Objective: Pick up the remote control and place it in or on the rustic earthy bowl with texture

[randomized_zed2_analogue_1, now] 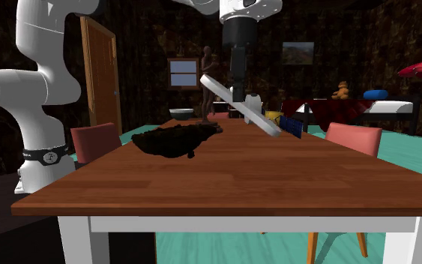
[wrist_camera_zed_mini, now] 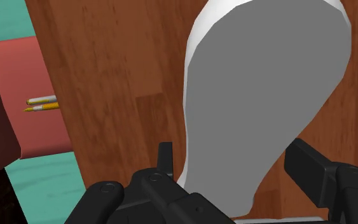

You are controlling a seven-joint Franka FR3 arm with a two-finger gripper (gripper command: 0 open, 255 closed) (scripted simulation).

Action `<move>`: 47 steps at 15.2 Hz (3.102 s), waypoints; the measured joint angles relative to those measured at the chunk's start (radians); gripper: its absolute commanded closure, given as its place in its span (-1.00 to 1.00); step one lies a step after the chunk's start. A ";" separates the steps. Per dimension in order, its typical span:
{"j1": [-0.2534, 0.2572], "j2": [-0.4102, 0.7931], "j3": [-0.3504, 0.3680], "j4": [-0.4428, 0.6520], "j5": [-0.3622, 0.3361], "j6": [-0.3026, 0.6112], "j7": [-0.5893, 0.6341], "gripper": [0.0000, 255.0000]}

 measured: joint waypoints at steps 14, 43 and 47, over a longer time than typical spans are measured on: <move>-0.021 -0.388 0.009 -0.446 0.070 0.063 -0.023 1.00; -0.012 -0.565 0.012 -0.832 0.109 0.276 -0.037 -1.00; -0.012 -0.565 0.012 -0.832 0.109 0.276 -0.037 -1.00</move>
